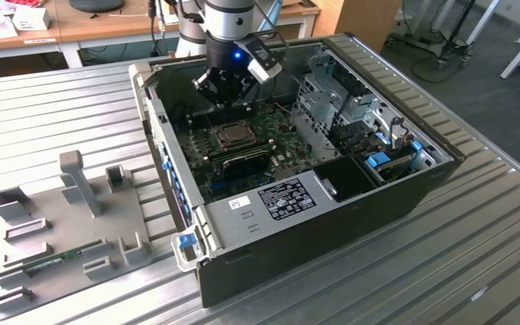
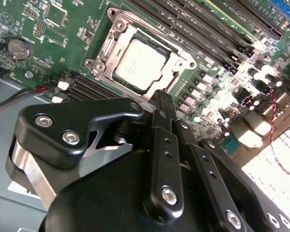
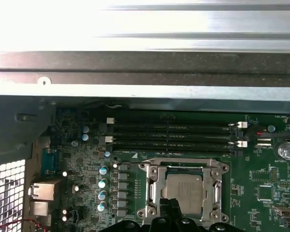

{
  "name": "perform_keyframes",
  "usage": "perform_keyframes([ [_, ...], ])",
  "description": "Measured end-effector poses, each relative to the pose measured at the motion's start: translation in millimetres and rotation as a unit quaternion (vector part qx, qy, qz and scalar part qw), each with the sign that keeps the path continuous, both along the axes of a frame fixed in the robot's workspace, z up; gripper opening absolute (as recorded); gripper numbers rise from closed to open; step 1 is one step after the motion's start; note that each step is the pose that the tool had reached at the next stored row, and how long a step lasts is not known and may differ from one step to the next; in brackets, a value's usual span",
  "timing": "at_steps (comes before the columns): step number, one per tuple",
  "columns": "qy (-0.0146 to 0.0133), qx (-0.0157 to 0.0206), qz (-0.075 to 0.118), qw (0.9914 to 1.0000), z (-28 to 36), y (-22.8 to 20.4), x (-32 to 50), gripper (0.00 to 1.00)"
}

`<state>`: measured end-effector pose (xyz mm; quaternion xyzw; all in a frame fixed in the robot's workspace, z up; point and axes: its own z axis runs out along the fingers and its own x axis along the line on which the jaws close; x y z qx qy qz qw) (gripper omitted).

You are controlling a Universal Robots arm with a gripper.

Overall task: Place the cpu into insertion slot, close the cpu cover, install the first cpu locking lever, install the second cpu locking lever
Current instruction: 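Install the first cpu locking lever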

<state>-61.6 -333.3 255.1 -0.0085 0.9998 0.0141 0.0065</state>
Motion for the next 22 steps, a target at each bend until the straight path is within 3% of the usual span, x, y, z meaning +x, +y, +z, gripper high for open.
perform_keyframes([
  [6,-0.0022,0.0000,0.000,1.00000,0.0,0.1,-7.3,0.11],
  [22,-0.0033,0.0000,0.000,0.99999,-1.6,0.0,-12.2,0.11],
])
